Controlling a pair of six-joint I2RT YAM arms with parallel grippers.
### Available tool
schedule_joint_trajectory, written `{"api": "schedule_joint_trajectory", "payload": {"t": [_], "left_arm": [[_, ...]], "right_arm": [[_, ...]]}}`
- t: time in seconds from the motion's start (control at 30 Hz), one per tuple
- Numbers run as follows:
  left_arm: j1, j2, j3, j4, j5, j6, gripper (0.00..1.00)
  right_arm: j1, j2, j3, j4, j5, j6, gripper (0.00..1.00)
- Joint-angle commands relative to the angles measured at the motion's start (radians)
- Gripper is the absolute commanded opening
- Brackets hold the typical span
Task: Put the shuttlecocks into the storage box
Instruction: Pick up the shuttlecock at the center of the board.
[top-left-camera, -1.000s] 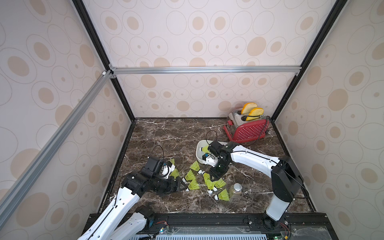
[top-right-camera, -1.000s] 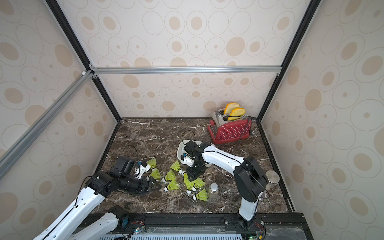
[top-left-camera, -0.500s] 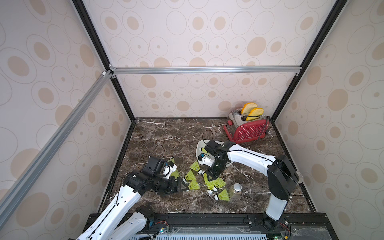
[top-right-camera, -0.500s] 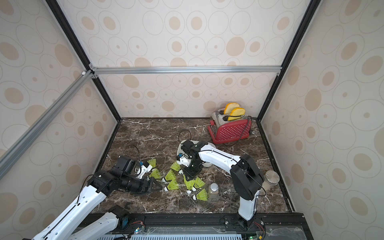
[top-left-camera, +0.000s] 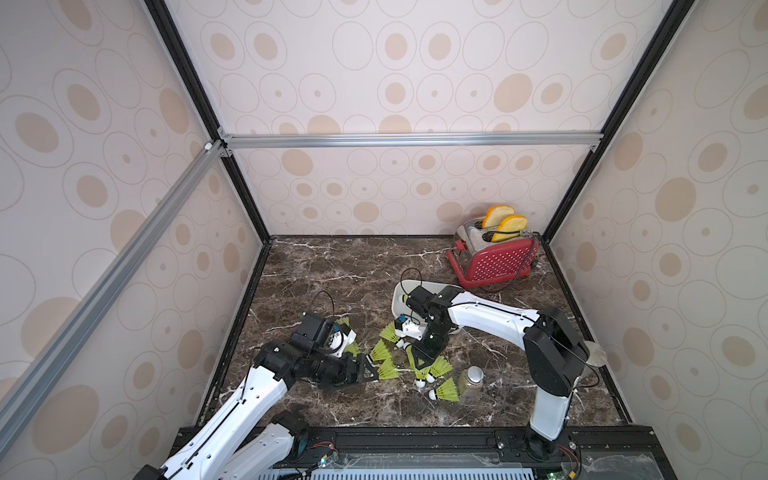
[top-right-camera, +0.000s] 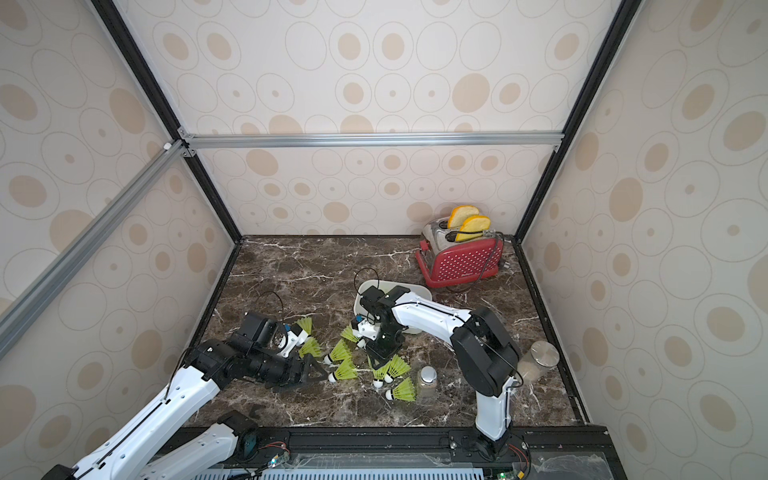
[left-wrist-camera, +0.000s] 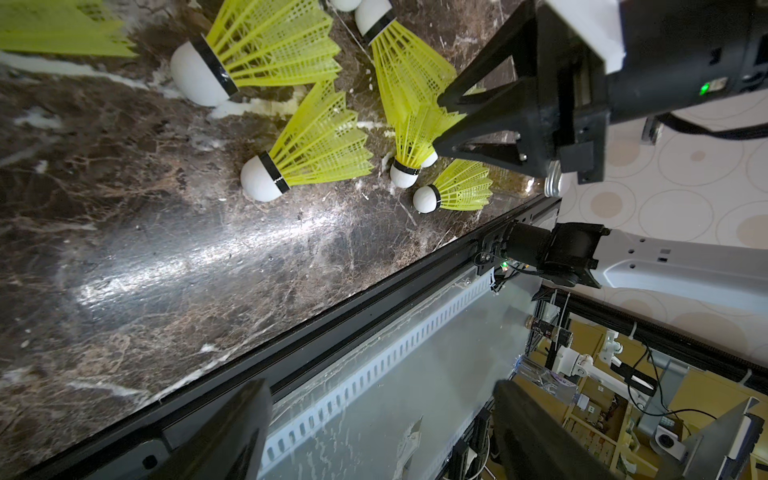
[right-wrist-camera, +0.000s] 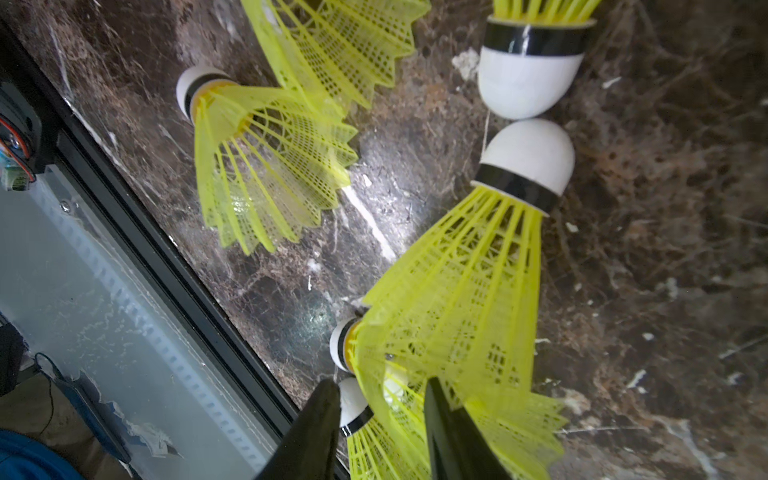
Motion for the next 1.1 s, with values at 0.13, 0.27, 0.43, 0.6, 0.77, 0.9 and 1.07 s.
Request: {"api": "schedule_joint_trajectory", "payload": {"t": [0.13, 0.27, 0.43, 0.6, 0.77, 0.9, 1.07], "left_arm": [[-0.01, 0.017, -0.009, 0.03, 0.001, 0.0, 0.86], [-0.01, 0.02, -0.011, 0.046, -0.001, -0.01, 0.86], [-0.01, 0.029, -0.006, 0.054, -0.004, -0.012, 0.86], [-0.011, 0.028, 0.004, 0.073, -0.028, -0.024, 0.86], [-0.012, 0.014, 0.02, 0.129, -0.088, -0.047, 0.86], [-0.012, 0.031, 0.033, 0.174, -0.102, -0.063, 0.86], [-0.012, 0.06, 0.064, 0.215, -0.113, -0.072, 0.86]], "right_arm": [[0.011, 0.021, -0.017, -0.021, -0.005, -0.019, 0.28], [0.011, 0.008, -0.012, -0.022, -0.003, -0.01, 0.13], [0.011, -0.014, -0.006, -0.039, 0.0, 0.011, 0.03], [0.009, -0.055, -0.009, -0.06, 0.012, 0.057, 0.0], [-0.004, -0.107, -0.023, -0.07, 0.0, 0.128, 0.0], [-0.033, -0.147, -0.023, -0.076, -0.012, 0.185, 0.0], [-0.096, -0.21, -0.022, -0.096, -0.044, 0.251, 0.0]]}}
